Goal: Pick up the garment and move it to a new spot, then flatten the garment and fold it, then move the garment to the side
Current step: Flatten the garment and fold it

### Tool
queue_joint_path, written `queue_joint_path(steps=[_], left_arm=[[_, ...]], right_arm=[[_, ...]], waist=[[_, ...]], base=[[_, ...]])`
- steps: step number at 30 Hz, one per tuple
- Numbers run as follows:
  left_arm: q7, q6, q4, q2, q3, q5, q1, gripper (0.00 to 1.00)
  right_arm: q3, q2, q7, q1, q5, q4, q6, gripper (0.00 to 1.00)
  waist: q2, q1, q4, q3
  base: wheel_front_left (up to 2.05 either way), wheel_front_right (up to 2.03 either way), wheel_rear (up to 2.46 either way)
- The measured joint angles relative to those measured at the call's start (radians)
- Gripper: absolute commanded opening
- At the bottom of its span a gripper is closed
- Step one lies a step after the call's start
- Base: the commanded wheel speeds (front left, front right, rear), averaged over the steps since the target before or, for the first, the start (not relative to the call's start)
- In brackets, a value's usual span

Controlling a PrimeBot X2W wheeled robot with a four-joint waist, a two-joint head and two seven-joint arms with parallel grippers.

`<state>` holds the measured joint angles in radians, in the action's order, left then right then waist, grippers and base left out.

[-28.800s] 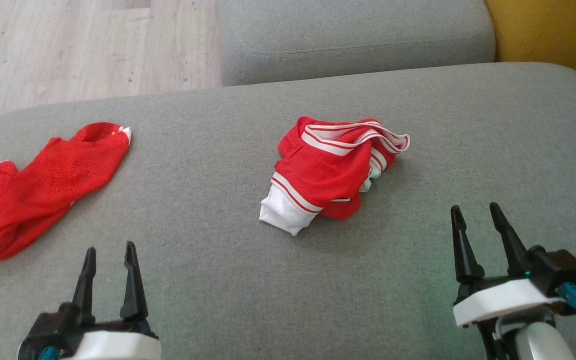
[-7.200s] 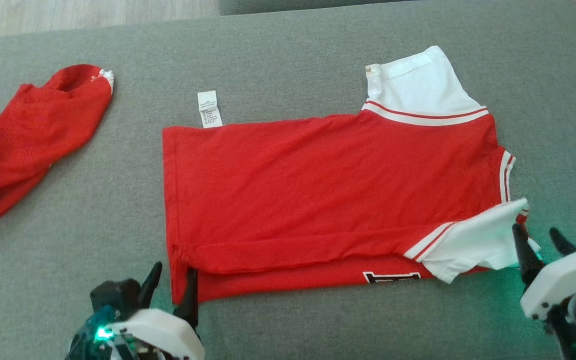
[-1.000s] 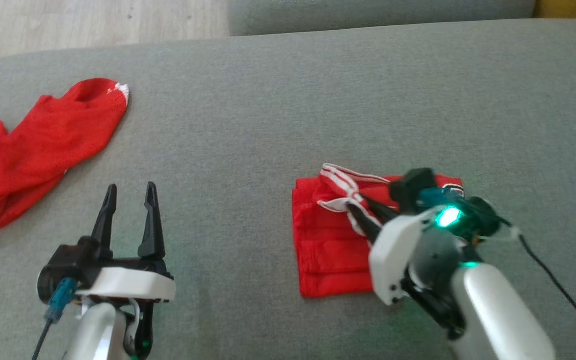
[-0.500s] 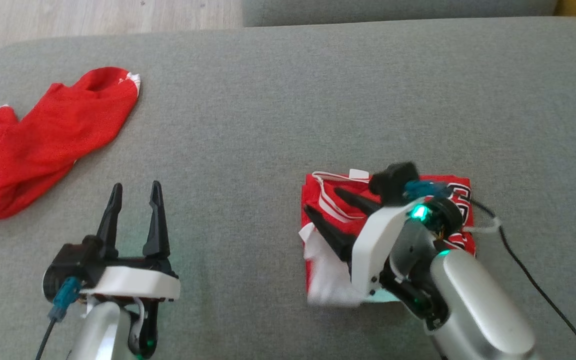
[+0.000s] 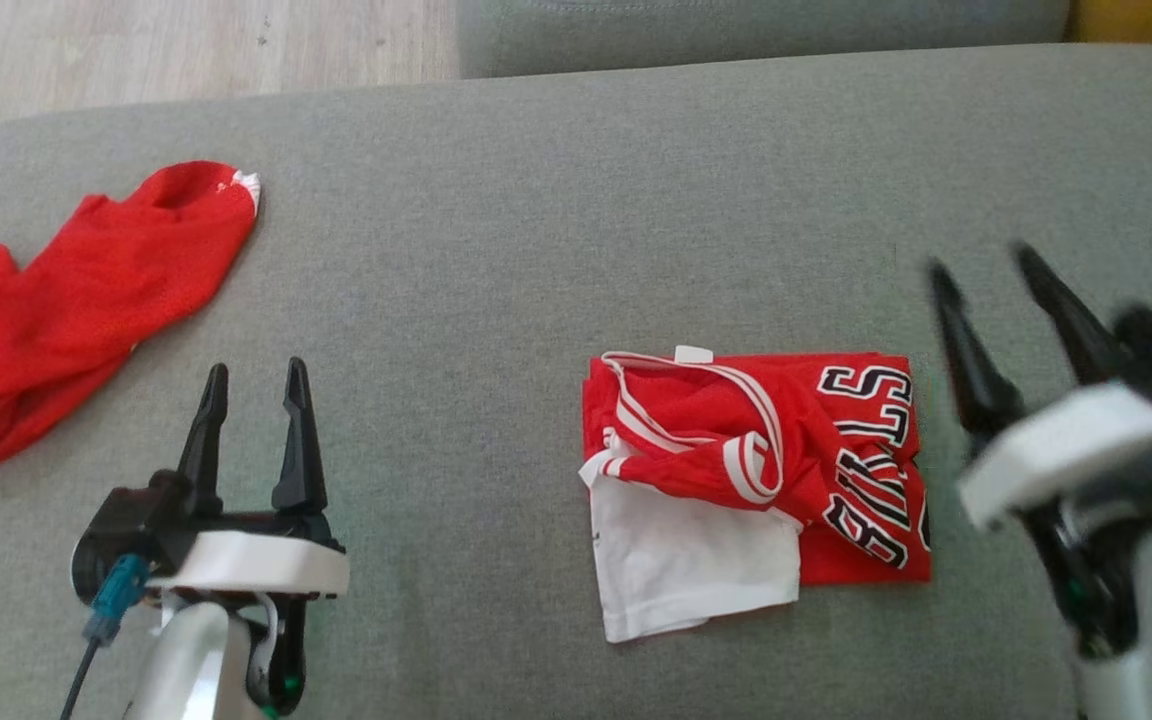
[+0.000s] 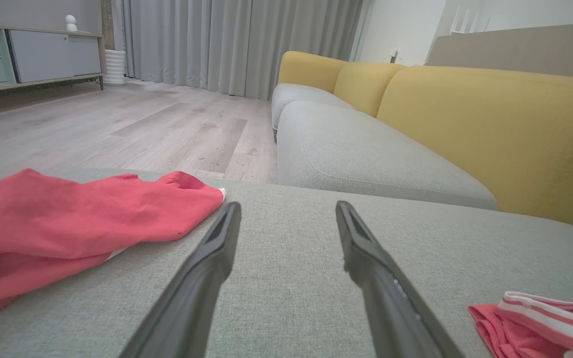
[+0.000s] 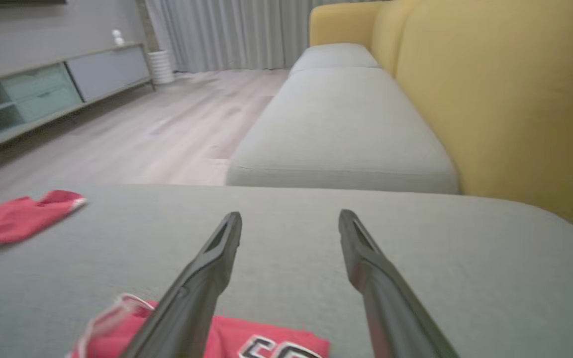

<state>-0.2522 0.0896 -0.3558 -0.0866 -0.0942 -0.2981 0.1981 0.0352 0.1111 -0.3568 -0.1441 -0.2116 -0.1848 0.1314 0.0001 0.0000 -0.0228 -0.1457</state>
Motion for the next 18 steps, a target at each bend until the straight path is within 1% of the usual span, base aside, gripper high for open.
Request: queue_joint_path(steps=[3,6,8,12,18], left_arm=[[0.000,0.000,0.002,0.001,0.001,0.000,0.000,1.00],[0.000,0.003,0.003,0.001,0.003,0.003,-0.002,1.00],[0.000,0.006,0.003,0.001,0.004,0.009,-0.004,1.00],[0.000,0.007,0.007,0.002,0.014,0.009,-0.014,1.00],[0.000,0.007,0.007,0.002,0.025,0.009,-0.026,1.00]], right_arm=[[-0.065,-0.001,0.071,0.084,0.066,0.051,0.000,1.00],[-0.118,-0.015,0.159,0.142,0.103,0.122,0.000,1.00],[-0.146,-0.033,0.201,0.160,0.107,0.163,0.000,1.00],[-0.132,-0.049,0.238,0.165,0.107,0.206,0.000,1.00],[-0.105,-0.052,0.246,0.161,0.107,0.226,0.000,1.00]], waist=[[0.0000,0.0000,0.001,0.004],[0.0000,0.0000,0.003,0.010],[0.0000,0.0000,0.005,0.014],[0.0000,0.0000,0.009,0.018],[0.0000,0.0000,0.012,0.022]], base=[[0.00,0.00,0.00],[0.00,0.00,0.00],[0.00,0.00,0.00],[0.00,0.00,0.00],[0.00,0.00,0.00]])
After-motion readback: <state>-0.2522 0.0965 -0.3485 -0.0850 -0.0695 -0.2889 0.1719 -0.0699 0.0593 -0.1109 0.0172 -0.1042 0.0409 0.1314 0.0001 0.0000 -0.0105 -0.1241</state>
